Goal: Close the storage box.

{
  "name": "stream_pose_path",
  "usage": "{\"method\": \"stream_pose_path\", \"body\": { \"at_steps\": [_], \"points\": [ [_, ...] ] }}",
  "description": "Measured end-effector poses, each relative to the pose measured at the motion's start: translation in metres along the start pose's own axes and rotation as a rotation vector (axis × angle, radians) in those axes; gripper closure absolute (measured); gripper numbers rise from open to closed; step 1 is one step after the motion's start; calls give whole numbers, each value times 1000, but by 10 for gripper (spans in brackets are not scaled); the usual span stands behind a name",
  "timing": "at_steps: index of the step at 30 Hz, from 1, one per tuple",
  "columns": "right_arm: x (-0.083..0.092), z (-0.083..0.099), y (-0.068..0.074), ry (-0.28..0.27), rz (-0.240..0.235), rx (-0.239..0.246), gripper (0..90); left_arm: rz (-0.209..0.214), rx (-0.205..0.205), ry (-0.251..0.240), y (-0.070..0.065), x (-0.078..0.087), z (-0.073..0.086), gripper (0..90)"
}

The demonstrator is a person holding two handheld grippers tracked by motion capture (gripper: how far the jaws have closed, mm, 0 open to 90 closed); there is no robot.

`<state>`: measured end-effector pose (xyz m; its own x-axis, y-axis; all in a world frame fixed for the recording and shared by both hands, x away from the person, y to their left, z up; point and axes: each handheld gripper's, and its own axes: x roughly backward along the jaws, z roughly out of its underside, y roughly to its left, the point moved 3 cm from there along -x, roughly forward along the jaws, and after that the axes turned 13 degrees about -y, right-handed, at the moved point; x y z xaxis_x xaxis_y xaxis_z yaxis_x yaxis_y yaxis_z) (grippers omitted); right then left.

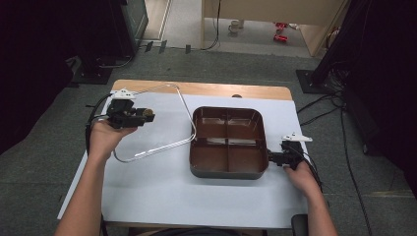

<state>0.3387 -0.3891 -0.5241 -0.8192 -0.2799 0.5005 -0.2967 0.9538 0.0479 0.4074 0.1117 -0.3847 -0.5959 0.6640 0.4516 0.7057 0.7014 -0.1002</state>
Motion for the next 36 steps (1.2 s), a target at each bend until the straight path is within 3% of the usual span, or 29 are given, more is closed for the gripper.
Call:
{"method": "stream_pose_path", "body": {
  "at_steps": [7,19,24,28,31,36],
  "points": [
    [0,0,0,0,0,-1,147,68,-8,-9,-22,-17,-10,596],
    [0,0,0,1,0,0,147,163,-87,9,-64,-63,-23,596],
    [0,0,0,1,0,-1,148,196,-94,15,-76,-78,-24,596],
    [0,0,0,1,0,-1,147,228,-68,13,-82,-90,-23,596],
    [0,0,0,1,0,-1,147,237,-101,20,-92,-99,-23,596],
    [0,0,0,1,0,-1,147,262,-118,17,-107,-111,-23,596]
  ]
}}
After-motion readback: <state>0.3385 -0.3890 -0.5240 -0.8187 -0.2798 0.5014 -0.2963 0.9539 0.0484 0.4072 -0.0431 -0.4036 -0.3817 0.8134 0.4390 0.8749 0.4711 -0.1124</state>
